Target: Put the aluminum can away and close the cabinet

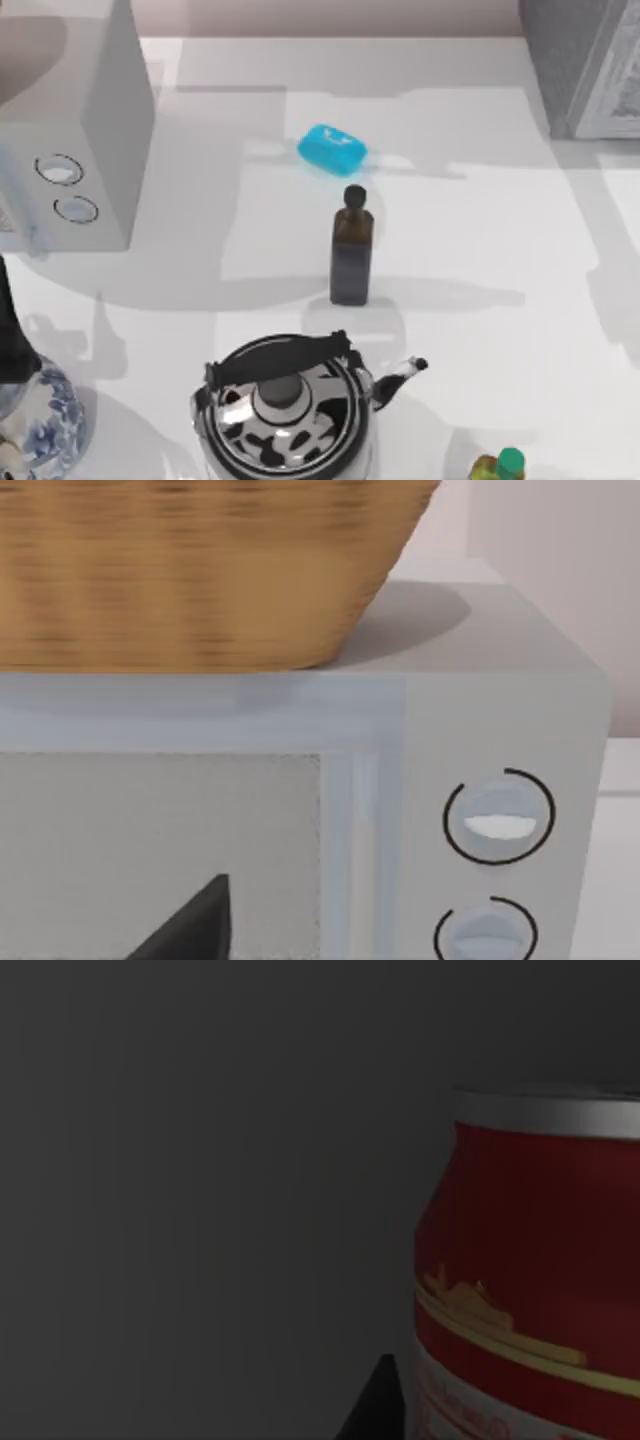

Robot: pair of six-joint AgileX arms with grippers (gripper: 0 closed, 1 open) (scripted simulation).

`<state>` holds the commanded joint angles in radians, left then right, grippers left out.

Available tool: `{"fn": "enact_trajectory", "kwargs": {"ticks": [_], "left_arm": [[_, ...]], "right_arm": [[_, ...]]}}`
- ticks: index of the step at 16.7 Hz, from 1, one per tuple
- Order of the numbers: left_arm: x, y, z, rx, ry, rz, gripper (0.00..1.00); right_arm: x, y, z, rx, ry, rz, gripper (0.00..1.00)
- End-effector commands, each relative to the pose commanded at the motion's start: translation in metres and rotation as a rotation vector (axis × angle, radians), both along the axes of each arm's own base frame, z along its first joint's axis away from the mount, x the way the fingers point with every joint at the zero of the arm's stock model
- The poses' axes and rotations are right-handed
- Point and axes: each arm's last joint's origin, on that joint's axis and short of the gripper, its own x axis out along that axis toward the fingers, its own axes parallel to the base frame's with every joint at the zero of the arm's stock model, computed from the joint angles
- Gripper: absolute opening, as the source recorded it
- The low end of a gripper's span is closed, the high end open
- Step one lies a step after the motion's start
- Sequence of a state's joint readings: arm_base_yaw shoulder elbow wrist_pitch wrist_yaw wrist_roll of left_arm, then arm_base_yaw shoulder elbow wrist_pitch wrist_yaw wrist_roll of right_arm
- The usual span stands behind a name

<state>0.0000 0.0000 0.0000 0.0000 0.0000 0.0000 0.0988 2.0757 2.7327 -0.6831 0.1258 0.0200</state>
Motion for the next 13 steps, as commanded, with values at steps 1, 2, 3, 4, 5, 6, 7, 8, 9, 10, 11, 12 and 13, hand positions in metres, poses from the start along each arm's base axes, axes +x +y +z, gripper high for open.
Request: {"fn": "enact_trajectory", "kwargs": {"ticks": [1, 2, 3, 4, 5, 6, 7, 8, 9, 10, 11, 12, 13], "left_arm": [[0.0000, 0.0000, 0.0000, 0.000, 0.000, 0.000, 1.00], [0.0000, 0.0000, 0.0000, 0.000, 0.000, 0.000, 1.00], [0.0000, 0.0000, 0.0000, 0.000, 0.000, 0.000, 1.00], [0.0000, 0.0000, 0.0000, 0.000, 0.000, 0.000, 1.00], [0.0000, 0.0000, 0.0000, 0.000, 0.000, 0.000, 1.00], [0.0000, 0.0000, 0.0000, 0.000, 0.000, 0.000, 1.00], [0.0000, 0.0000, 0.0000, 0.000, 0.000, 0.000, 1.00], [0.0000, 0.0000, 0.0000, 0.000, 0.000, 0.000, 1.00], [0.0000, 0.0000, 0.0000, 0.000, 0.000, 0.000, 1.00], [0.0000, 0.0000, 0.0000, 0.000, 0.000, 0.000, 1.00], [0.0000, 0.0000, 0.0000, 0.000, 0.000, 0.000, 1.00], [0.0000, 0.0000, 0.0000, 0.000, 0.000, 0.000, 1.00], [0.0000, 0.0000, 0.0000, 0.000, 0.000, 0.000, 1.00]], "right_arm": [[-0.0003, -0.0002, 0.0020, 0.000, -0.013, 0.002, 0.00], [-0.0008, -0.0002, 0.0034, 0.000, -0.020, 0.003, 0.00], [-0.0009, -0.0002, 0.0035, 0.000, -0.021, 0.004, 0.00], [-0.0009, -0.0002, 0.0035, 0.000, -0.021, 0.004, 0.00], [-0.0009, -0.0002, 0.0035, 0.000, -0.021, 0.004, 0.00], [-0.0009, -0.0002, 0.0035, 0.000, -0.021, 0.004, 0.00], [-0.0009, -0.0002, 0.0035, 0.000, -0.021, 0.004, 0.08], [-0.0009, -0.0002, 0.0035, 0.000, -0.021, 0.004, 0.15], [-0.0009, -0.0002, 0.0035, 0.000, -0.021, 0.004, 0.23], [-0.0009, -0.0002, 0.0035, 0.000, -0.021, 0.004, 0.30], [-0.0009, -0.0002, 0.0035, 0.000, -0.021, 0.004, 0.38], [-0.0009, -0.0002, 0.0035, 0.000, -0.021, 0.004, 0.45], [-0.0009, -0.0002, 0.0035, 0.000, -0.021, 0.004, 0.53]]}}
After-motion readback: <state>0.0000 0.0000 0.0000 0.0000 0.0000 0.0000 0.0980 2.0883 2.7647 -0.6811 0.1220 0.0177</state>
